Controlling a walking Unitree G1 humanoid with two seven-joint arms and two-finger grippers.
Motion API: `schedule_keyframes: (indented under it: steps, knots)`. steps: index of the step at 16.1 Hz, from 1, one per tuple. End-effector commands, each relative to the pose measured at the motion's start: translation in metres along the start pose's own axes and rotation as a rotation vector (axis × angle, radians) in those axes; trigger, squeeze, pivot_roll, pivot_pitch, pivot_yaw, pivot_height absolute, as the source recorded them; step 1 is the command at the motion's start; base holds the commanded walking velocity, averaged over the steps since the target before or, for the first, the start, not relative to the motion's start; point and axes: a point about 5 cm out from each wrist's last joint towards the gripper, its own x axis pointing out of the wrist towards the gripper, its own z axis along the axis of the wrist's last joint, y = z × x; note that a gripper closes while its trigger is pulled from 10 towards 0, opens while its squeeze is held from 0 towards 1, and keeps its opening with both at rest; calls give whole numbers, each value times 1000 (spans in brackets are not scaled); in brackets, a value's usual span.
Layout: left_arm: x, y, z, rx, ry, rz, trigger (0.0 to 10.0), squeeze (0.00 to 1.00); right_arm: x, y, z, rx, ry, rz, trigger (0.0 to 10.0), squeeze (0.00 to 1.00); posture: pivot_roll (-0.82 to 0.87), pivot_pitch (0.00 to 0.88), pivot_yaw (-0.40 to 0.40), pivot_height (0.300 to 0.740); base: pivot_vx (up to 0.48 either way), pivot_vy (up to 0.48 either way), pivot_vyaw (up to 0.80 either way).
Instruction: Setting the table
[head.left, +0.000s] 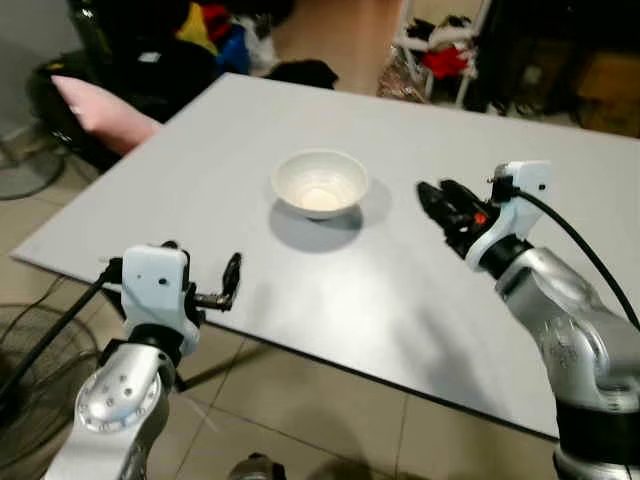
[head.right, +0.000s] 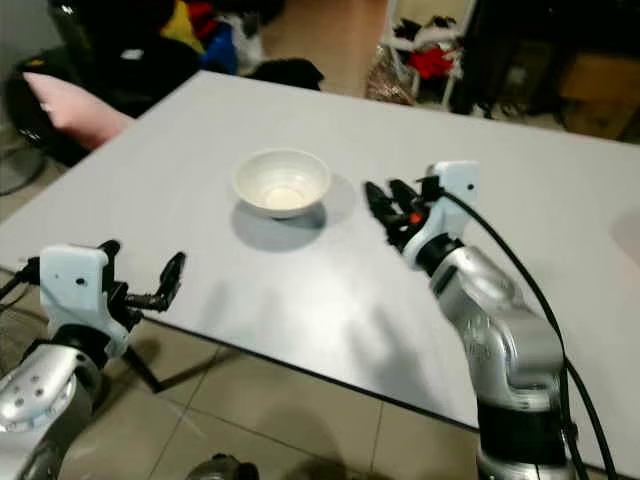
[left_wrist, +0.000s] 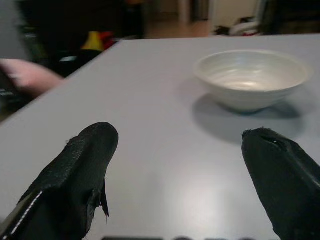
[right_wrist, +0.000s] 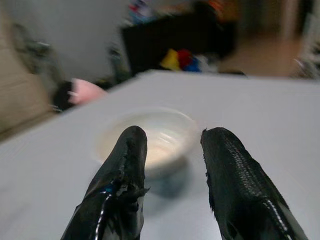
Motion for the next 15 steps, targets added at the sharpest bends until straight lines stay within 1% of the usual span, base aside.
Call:
schedule_keyframes:
  steps: [1,2,4,5,6,7,8,10,11,15]
  knots:
    - [-4,0,2,30,-7,37,10000,0,-3,14,-2,3,4,62,10000,0,-66,0,55,740,0,0,800]
    - [-6,-2,2,29,-10,57,10000,0,-6,19,-10,-8,20,68,10000,0,-64,0,49,740,0,0,800]
    - [-10,-2,3,41,-33,109,10000,0,-13,24,-19,-5,4,76,10000,0,-53,0,40,740,0,0,800]
    - [-10,-2,4,42,-43,104,10000,0,-13,24,-22,39,5,69,10000,0,-53,0,40,740,0,0,800]
    - [-11,-3,4,38,-43,102,10000,0,-14,23,-23,65,9,66,10000,0,-48,0,36,740,0,0,800]
    - [-14,-4,2,35,-34,102,10000,0,-16,25,-29,76,40,82,10000,0,-43,0,35,740,0,0,800]
    - [-15,-4,2,37,-33,103,10000,0,-16,26,-30,72,46,93,10000,0,-43,0,35,740,0,0,800]
    - [-18,-4,0,49,-28,114,10000,0,-19,32,-38,69,89,134,10000,0,-34,0,28,740,0,0,800]
    - [-19,-5,0,48,-27,116,10000,0,-20,34,-41,48,104,149,10000,0,-29,0,25,740,0,0,800]
    - [-20,-4,1,47,-28,127,10000,0,-20,35,-45,30,123,155,10000,0,-21,0,23,740,0,0,800]
